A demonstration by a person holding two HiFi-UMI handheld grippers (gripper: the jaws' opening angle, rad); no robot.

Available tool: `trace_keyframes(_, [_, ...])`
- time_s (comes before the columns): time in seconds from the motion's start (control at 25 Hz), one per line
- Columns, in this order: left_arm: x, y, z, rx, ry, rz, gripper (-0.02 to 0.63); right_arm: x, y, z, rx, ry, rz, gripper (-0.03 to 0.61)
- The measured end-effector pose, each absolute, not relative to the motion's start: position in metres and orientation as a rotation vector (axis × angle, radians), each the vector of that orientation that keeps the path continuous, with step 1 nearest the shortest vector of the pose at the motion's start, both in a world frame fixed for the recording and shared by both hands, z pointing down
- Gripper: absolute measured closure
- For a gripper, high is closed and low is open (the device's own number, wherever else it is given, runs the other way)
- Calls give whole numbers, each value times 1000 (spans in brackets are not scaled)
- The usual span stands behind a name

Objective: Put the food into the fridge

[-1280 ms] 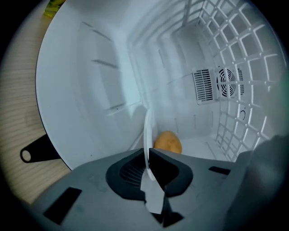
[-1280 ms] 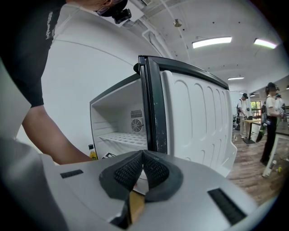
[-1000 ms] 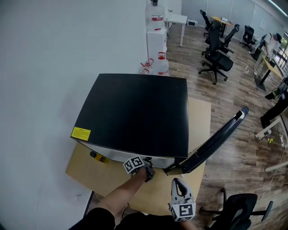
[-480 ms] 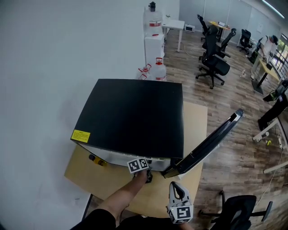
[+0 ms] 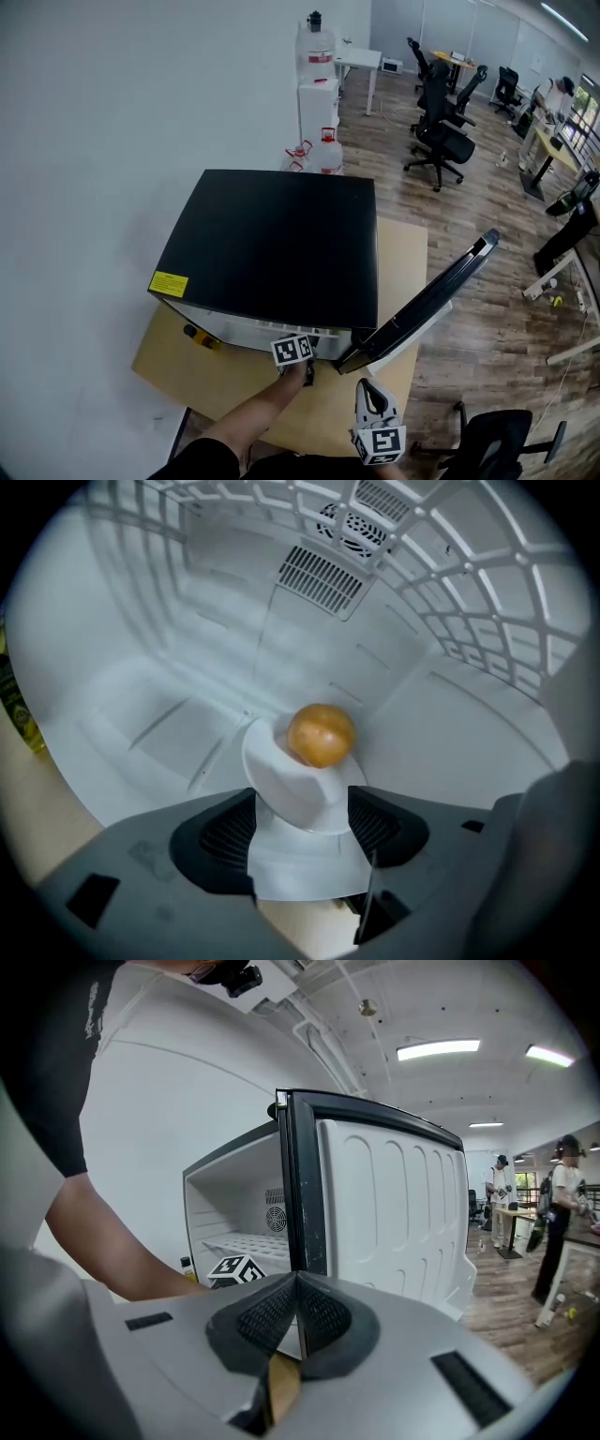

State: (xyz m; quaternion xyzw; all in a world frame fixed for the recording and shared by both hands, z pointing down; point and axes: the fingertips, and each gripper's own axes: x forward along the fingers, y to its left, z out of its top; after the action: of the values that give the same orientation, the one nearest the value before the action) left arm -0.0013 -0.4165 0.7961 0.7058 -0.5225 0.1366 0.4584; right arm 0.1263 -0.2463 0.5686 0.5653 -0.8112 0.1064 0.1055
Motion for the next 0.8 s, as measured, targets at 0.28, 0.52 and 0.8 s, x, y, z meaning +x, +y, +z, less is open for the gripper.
trace_keyframes(0.28, [-8,-412,785,1812,-1304,373,324,126,-236,569,1670,-2381,330,518])
trace_keyframes(0.52, [-19,-401,773,1817,-1325,335,322,123,-229,569,1663,-2392,307,518])
trace_keyframes(0.8, [-42,-369,733,1911,-1378,296,322,123,-215,572,1693,-2381,304,518])
